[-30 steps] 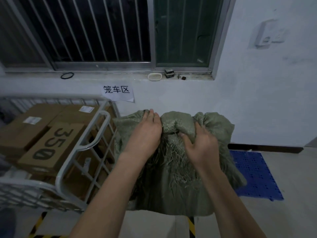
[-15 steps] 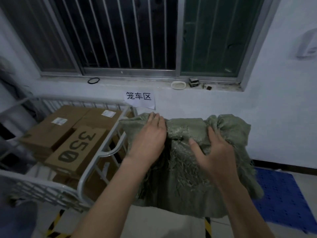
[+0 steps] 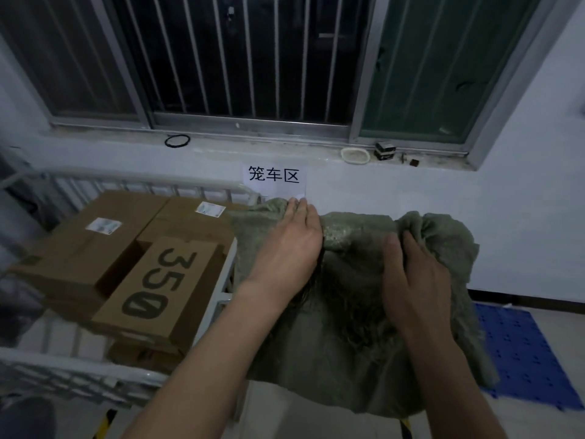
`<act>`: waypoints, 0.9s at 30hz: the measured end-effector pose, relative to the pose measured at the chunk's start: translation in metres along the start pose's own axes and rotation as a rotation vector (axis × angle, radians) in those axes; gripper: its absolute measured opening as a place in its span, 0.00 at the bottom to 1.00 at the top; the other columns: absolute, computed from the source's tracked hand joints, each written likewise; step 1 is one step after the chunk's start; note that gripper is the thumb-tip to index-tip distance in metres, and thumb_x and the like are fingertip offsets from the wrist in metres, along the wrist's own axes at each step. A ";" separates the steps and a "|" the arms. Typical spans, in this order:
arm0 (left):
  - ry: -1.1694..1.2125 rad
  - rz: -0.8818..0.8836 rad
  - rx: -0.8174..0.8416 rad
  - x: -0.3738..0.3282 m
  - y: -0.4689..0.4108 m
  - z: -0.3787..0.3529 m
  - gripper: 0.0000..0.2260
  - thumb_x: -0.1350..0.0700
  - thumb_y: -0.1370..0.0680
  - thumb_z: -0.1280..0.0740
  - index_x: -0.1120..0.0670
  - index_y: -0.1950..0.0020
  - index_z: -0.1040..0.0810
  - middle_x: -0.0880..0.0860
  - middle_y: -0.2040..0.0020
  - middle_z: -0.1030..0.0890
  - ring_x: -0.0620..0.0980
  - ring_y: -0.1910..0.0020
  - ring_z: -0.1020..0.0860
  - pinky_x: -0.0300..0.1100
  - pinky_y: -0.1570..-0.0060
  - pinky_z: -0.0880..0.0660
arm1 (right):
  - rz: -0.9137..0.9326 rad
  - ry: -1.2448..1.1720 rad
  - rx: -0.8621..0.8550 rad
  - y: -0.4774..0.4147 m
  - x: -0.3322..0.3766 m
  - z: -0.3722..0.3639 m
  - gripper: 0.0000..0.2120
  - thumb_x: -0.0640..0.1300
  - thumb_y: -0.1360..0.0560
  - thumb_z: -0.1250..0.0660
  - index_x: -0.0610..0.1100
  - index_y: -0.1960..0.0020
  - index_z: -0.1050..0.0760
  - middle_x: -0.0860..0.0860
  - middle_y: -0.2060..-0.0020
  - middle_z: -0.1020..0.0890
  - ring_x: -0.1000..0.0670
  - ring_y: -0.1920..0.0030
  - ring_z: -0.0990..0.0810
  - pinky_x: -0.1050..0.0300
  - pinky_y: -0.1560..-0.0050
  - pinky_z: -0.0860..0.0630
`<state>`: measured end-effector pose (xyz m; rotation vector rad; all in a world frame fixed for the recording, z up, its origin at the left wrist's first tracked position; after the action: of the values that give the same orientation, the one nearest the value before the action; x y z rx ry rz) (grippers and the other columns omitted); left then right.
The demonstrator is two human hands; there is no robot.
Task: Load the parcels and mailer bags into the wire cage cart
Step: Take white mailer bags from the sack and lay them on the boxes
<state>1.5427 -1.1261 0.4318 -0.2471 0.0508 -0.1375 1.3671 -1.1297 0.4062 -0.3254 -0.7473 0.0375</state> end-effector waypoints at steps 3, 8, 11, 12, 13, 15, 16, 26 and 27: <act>0.003 0.002 0.016 0.031 0.000 0.006 0.32 0.74 0.23 0.46 0.67 0.21 0.55 0.66 0.20 0.52 0.60 0.20 0.54 0.46 0.24 0.54 | -0.013 0.020 -0.006 0.000 0.025 -0.020 0.43 0.68 0.23 0.58 0.39 0.24 0.34 0.42 0.25 0.32 0.43 0.25 0.34 0.47 0.25 0.36; 0.023 0.018 -0.002 0.077 0.002 0.010 0.34 0.76 0.24 0.45 0.66 0.21 0.55 0.66 0.20 0.52 0.60 0.20 0.53 0.44 0.24 0.56 | -0.016 -0.018 0.034 -0.002 0.060 -0.050 0.37 0.61 0.22 0.55 0.38 0.23 0.36 0.42 0.25 0.33 0.44 0.24 0.35 0.48 0.24 0.39; -0.002 0.036 -0.007 0.097 0.001 0.015 0.33 0.74 0.23 0.45 0.66 0.20 0.55 0.65 0.20 0.51 0.59 0.20 0.53 0.43 0.25 0.57 | -0.005 -0.031 0.048 -0.008 0.075 -0.063 0.36 0.58 0.23 0.54 0.39 0.23 0.37 0.43 0.24 0.34 0.43 0.24 0.35 0.49 0.24 0.39; -0.016 0.034 -0.010 0.102 0.001 0.018 0.33 0.74 0.23 0.45 0.66 0.20 0.54 0.65 0.20 0.51 0.59 0.20 0.52 0.43 0.25 0.57 | 0.003 -0.025 0.050 -0.011 0.080 -0.066 0.36 0.58 0.23 0.54 0.39 0.23 0.37 0.42 0.24 0.34 0.43 0.25 0.34 0.48 0.24 0.38; -0.024 0.028 -0.012 0.107 0.000 0.019 0.33 0.74 0.23 0.45 0.66 0.20 0.54 0.66 0.20 0.50 0.59 0.20 0.52 0.43 0.24 0.56 | 0.007 -0.020 0.051 -0.014 0.085 -0.069 0.36 0.58 0.23 0.54 0.39 0.22 0.37 0.42 0.24 0.33 0.42 0.25 0.34 0.46 0.25 0.36; -0.035 0.025 -0.018 0.116 -0.004 0.022 0.33 0.74 0.23 0.44 0.66 0.20 0.53 0.66 0.20 0.50 0.60 0.20 0.51 0.43 0.24 0.56 | 0.017 -0.033 0.051 -0.019 0.093 -0.073 0.36 0.58 0.23 0.53 0.39 0.22 0.37 0.42 0.25 0.33 0.42 0.26 0.33 0.44 0.26 0.34; -0.043 0.025 -0.021 0.120 -0.008 0.024 0.33 0.74 0.23 0.44 0.66 0.20 0.53 0.66 0.20 0.50 0.59 0.20 0.51 0.42 0.25 0.56 | 0.022 -0.042 0.050 -0.023 0.098 -0.074 0.36 0.58 0.23 0.53 0.39 0.22 0.38 0.42 0.25 0.33 0.42 0.26 0.32 0.44 0.27 0.34; -0.056 0.075 -0.059 0.186 -0.025 0.044 0.34 0.73 0.22 0.40 0.65 0.20 0.53 0.64 0.20 0.49 0.58 0.20 0.51 0.42 0.25 0.56 | 0.075 -0.151 0.016 -0.034 0.165 -0.095 0.36 0.60 0.23 0.52 0.40 0.22 0.37 0.45 0.25 0.32 0.45 0.25 0.34 0.52 0.25 0.39; -0.050 0.071 -0.067 0.196 -0.026 0.044 0.34 0.73 0.22 0.40 0.65 0.20 0.53 0.63 0.20 0.49 0.58 0.20 0.52 0.42 0.25 0.56 | 0.077 -0.149 0.011 -0.035 0.173 -0.100 0.36 0.60 0.23 0.52 0.41 0.22 0.38 0.45 0.25 0.32 0.45 0.25 0.33 0.51 0.25 0.38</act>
<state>1.7359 -1.1686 0.4744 -0.3147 0.0147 -0.0593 1.5590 -1.1646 0.4621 -0.3432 -0.8818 0.1401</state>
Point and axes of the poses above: each hand's wrist, its own y-axis away from the middle knuckle, its own z-axis out of the back of the hand, x = y × z, the point moved 9 cm from there along -y, towards the middle knuckle
